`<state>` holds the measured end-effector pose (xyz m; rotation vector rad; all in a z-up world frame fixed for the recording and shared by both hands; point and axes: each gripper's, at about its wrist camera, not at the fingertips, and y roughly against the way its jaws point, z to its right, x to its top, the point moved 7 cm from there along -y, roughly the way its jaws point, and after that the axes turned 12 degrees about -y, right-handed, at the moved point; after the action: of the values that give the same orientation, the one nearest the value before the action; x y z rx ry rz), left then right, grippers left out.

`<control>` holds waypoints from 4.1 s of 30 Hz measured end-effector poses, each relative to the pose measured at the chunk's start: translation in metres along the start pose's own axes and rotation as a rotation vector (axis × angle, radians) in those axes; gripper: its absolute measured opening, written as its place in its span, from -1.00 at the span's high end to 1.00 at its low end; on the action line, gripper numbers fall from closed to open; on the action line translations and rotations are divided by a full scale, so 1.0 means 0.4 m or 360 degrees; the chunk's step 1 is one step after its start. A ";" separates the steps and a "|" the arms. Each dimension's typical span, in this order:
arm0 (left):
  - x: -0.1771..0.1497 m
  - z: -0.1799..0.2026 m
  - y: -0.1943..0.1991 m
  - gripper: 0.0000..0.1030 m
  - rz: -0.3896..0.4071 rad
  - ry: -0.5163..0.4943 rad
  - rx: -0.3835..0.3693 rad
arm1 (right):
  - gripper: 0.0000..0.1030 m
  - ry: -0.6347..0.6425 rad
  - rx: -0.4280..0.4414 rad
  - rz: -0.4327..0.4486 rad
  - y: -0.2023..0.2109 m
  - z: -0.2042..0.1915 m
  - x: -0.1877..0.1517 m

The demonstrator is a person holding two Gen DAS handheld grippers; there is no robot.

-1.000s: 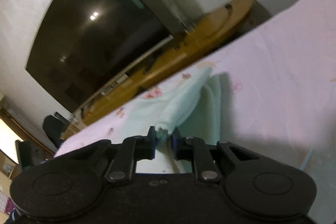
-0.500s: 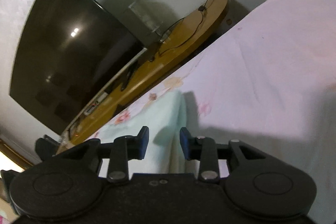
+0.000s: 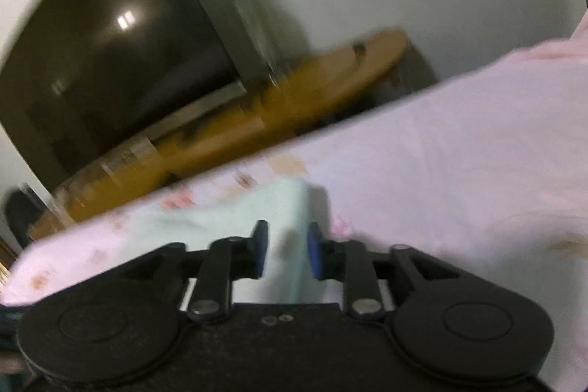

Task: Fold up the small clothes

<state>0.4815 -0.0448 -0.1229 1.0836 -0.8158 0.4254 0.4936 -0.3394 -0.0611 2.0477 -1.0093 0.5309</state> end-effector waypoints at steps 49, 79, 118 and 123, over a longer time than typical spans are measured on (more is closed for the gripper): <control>-0.195 0.079 0.156 -0.44 -0.0108 -0.0139 0.0126 | 0.81 -0.0172 -0.0078 -0.0100 0.238 -0.034 -0.285; -0.032 0.024 -0.019 -0.44 -0.0080 -0.0068 0.0259 | 0.53 0.0474 -0.0388 -0.0073 -0.005 -0.063 -0.161; 0.002 -0.045 -0.098 -0.43 -0.0197 0.0527 -0.0661 | -0.21 -0.0526 0.0295 -0.0600 -0.053 0.098 -0.092; 0.009 -0.052 -0.122 0.00 -0.0170 0.0506 -0.0587 | -0.17 -0.0428 0.0319 -0.0661 -0.086 0.051 -0.096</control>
<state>0.5241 -0.0474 -0.1543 0.6896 -0.5243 0.3300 0.4988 -0.3240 -0.1143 2.4714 -0.6648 0.1448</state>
